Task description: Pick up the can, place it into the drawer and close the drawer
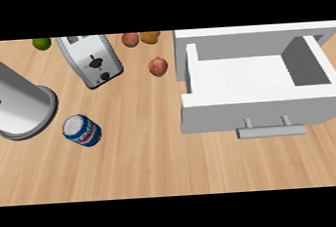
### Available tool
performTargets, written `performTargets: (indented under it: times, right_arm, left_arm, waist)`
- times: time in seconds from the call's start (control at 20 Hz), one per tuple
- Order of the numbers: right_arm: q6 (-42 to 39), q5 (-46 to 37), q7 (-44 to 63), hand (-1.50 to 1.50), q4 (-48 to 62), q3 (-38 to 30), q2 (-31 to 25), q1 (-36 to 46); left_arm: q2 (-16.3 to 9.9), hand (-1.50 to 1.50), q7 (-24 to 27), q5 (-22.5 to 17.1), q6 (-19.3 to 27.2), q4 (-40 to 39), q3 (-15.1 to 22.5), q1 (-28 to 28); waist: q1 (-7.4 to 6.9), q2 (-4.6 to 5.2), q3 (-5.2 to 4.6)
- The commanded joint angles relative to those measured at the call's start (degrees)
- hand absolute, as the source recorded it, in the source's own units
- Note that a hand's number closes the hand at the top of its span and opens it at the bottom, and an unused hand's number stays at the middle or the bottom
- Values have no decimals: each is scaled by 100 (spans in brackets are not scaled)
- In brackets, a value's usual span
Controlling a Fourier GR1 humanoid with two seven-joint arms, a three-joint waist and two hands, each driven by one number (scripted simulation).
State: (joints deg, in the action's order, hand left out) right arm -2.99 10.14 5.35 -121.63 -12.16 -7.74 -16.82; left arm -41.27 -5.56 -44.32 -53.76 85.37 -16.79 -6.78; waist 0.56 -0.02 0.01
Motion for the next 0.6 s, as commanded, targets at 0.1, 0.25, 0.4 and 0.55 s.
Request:
performTargets:
  times: [0.1,0.25,0.4,0.55]
  right_arm:
    - [-518,521,-356,-150,198,-603,-146,-319]
    - [-506,353,-167,-150,-132,-389,21,-488]
    - [-631,443,-222,-150,-162,-510,-14,-527]
    - [-1037,974,-501,-150,310,-1212,-298,-573]
  left_arm:
    - [-488,-150,-506,-975,-167,-679,-86,-120]
    - [-501,-150,-896,-1251,26,-964,213,-358]
    - [-732,-150,-1134,-1951,-264,-1475,237,-326]
    - [-521,-150,-1429,-2041,384,-936,456,-354]
  waist:
    - [5,-3,3]
    - [6,-2,1]
    - [8,0,0]
    - [-12,-8,5]
